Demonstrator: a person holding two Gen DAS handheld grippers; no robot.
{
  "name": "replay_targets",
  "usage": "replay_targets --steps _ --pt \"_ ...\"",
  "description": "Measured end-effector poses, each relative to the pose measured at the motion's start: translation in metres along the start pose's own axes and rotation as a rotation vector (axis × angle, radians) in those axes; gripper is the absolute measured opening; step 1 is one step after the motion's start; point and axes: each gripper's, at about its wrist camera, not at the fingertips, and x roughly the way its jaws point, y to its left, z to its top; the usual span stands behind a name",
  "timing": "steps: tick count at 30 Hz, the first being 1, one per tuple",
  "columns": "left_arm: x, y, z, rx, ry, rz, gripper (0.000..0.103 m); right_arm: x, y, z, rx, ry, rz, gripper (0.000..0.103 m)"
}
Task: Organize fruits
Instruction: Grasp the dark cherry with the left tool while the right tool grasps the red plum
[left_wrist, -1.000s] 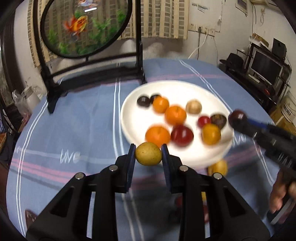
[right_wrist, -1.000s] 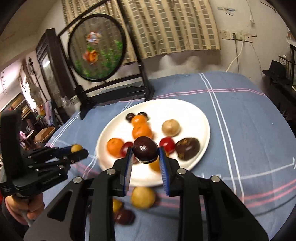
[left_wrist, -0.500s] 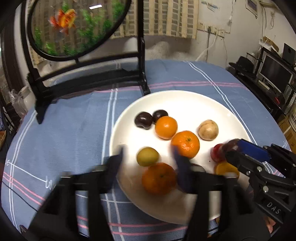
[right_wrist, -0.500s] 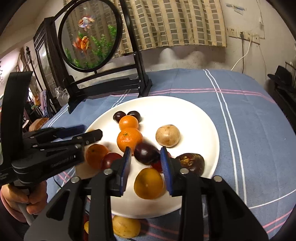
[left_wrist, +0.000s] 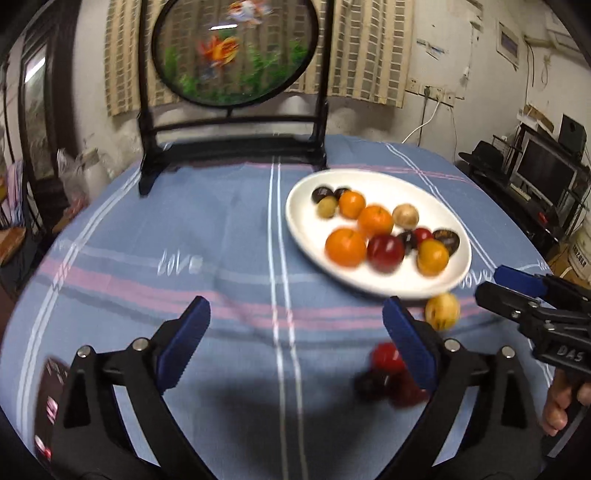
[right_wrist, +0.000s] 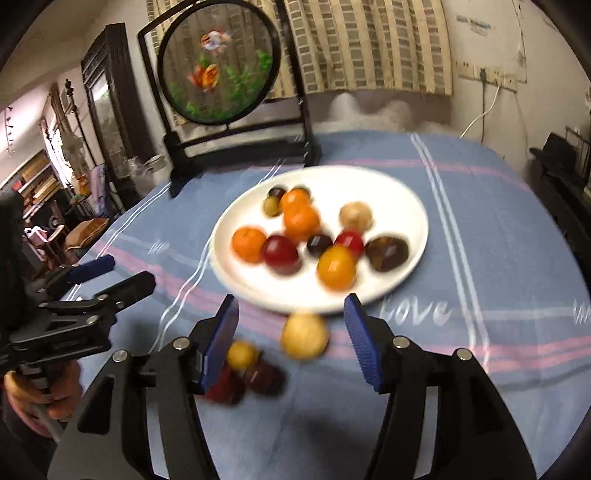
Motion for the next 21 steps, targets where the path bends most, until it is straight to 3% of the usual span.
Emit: replay_targets --steps 2,6,11,21 --pt "0.004 0.006 -0.009 -0.021 0.057 0.003 0.096 0.001 0.005 -0.011 -0.014 0.028 -0.003 0.054" --pt "-0.002 0.016 -0.01 -0.066 0.034 0.014 0.096 0.016 0.011 -0.027 -0.036 0.132 0.001 0.041" --pt "-0.007 0.017 -0.009 -0.065 0.02 0.034 0.096 0.024 0.018 -0.031 -0.08 0.16 -0.018 0.041" --pt "-0.015 0.013 -0.007 -0.057 0.002 0.01 0.096 0.048 0.015 -0.028 -0.048 0.215 0.023 0.036"
